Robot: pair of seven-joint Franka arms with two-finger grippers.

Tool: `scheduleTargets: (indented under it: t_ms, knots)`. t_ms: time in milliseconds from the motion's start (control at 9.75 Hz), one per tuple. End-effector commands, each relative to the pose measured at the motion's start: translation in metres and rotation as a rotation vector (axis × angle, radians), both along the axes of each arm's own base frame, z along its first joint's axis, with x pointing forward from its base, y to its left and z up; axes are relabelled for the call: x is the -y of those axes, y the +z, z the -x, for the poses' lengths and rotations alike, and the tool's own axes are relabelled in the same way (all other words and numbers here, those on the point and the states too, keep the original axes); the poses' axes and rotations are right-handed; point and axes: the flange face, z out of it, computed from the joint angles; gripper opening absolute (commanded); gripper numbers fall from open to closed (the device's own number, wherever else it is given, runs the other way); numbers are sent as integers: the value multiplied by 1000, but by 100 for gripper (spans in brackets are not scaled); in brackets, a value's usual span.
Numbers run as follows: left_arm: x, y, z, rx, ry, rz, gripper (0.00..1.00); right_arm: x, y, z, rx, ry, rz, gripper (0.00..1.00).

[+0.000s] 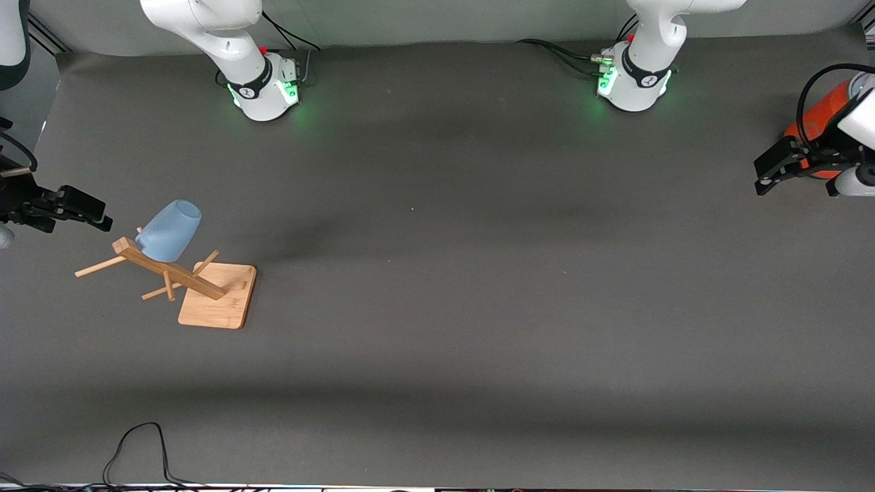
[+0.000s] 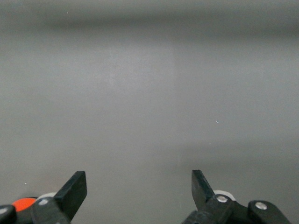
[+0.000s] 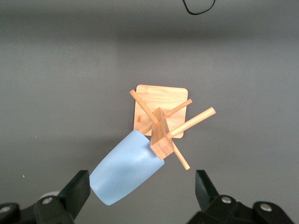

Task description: Rotate and upright cup with both arms

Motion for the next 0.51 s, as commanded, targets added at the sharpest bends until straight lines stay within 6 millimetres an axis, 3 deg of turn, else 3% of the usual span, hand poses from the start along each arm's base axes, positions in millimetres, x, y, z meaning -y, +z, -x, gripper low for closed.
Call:
scheduleTargets:
  t_ms: [0, 410]
  knots:
    - [-4, 2, -2, -8, 4, -7, 100, 0, 2, 0, 9, -14, 12, 100]
    - [0, 2, -1, -12, 6, -9, 100, -1, 1, 0, 8, -13, 10, 100]
